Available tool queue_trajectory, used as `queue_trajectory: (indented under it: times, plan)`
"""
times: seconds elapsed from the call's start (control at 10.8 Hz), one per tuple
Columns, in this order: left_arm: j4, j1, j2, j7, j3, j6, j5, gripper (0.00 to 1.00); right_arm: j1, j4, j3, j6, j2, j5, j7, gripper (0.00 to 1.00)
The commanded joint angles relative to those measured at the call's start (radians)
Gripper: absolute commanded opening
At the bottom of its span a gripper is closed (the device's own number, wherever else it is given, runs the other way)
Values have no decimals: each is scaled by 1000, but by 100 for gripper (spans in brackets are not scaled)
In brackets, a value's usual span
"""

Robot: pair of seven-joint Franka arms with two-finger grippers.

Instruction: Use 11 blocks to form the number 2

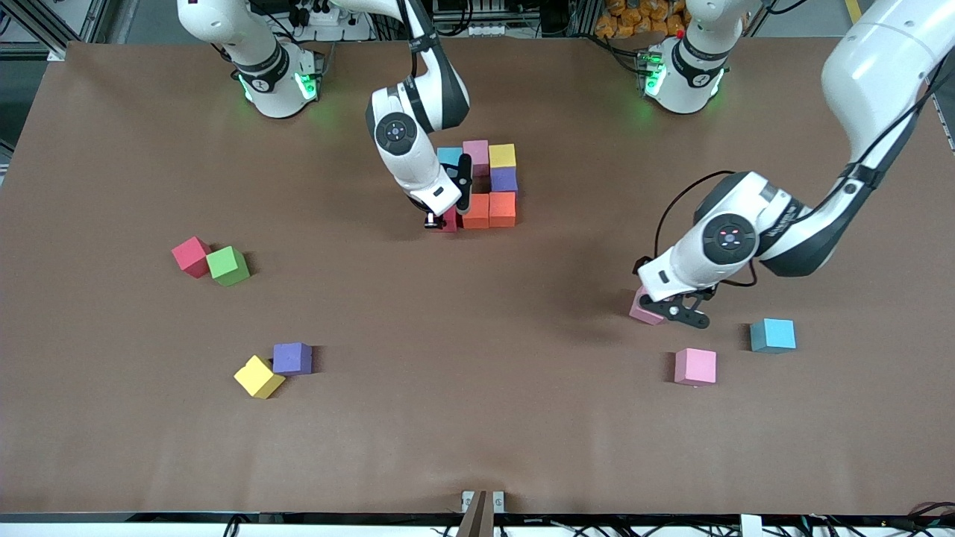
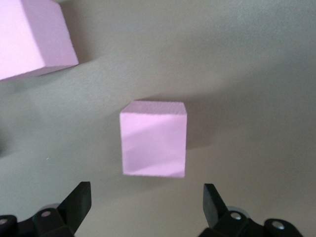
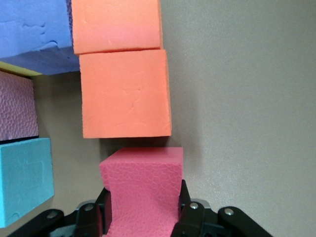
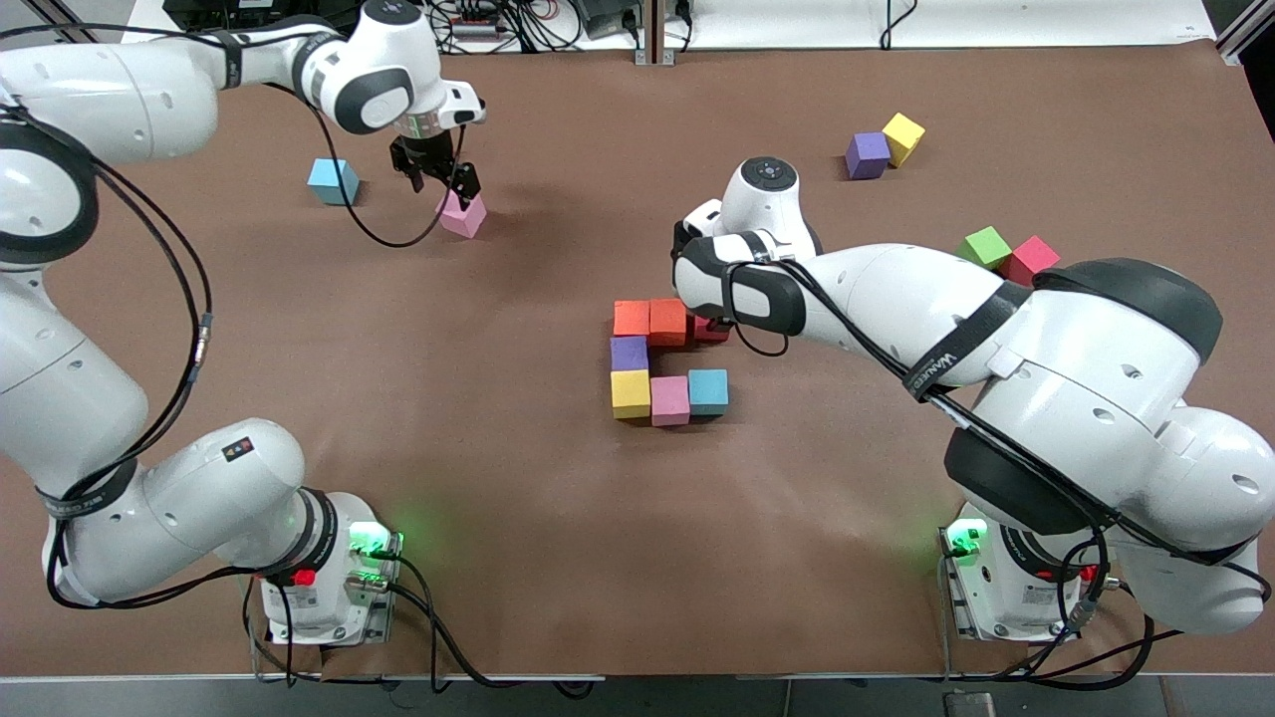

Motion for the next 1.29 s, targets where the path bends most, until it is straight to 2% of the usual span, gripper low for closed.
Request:
queue_trajectory:
  times: [0.0, 0.92, 1.02, 1.11, 1.2]
  plan:
    - [-3, -7, 21, -30, 31, 58, 28, 100, 32, -43, -4, 32, -33, 44, 3, 33]
    - [-2, -9, 64, -19, 66, 118, 53, 100, 38, -39, 36, 92, -17, 45, 40, 33]
    - [-2, -9, 67, -19, 66, 121, 53, 100, 36, -37, 38, 92, -16, 45, 40, 46]
    - [0, -10, 67, -19, 66, 122, 53, 100, 33, -36, 38, 90, -16, 45, 38, 99]
    - [3, -19, 68, -19, 68, 124, 53, 100, 29, -31, 36, 89, -16, 45, 32, 100]
